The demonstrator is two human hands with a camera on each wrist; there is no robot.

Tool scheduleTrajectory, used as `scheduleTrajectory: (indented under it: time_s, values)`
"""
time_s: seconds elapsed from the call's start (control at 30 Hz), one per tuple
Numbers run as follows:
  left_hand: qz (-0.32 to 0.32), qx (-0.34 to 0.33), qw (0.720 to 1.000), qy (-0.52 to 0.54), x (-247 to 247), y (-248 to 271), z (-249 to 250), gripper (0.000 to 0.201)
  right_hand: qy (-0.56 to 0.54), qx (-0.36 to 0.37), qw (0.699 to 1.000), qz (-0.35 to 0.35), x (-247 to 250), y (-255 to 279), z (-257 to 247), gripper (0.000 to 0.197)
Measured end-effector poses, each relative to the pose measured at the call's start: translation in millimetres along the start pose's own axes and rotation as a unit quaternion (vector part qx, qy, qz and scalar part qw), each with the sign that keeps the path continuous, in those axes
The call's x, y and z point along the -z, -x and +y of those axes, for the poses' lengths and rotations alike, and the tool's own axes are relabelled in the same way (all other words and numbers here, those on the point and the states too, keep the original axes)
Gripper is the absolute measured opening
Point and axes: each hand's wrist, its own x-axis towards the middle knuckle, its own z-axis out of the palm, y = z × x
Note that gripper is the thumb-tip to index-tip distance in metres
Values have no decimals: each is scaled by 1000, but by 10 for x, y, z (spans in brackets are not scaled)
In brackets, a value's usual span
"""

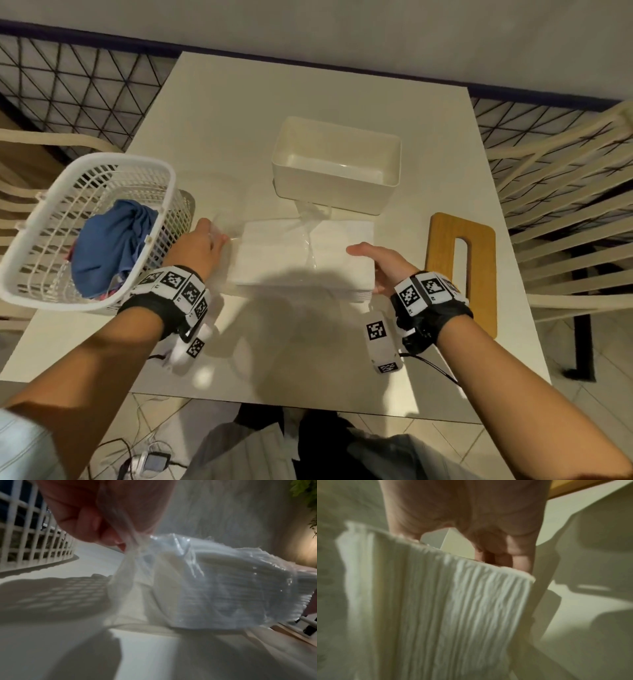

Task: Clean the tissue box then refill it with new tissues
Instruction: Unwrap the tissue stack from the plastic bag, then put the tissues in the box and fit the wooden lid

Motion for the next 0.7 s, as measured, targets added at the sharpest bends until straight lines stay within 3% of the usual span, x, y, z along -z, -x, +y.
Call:
scheduleTrajectory:
  time_s: [0.13,0.27,0.37,0.47,0.57,0.7]
  values:
    - [-19,-17,999,-22,-4,-24,-10,33,19,1,999,47,250,104,-57,47]
    - [-21,-32,998,-49,-24,4,37,30,56,18,995,83,550,252,-135,79]
    - [-23,-42,996,-76,-49,26,66,31,63,28,990,125,777,421,-274,70]
    - [-29,-45,995,-85,-79,13,79,31,117,43,980,155,891,644,-486,74]
    - [-34,-40,995,-81,-66,-3,87,30,164,71,966,189,785,1063,-780,59]
    - [-49,-27,994,-93,7,-43,98,36,193,113,942,252,743,1415,-1113,76]
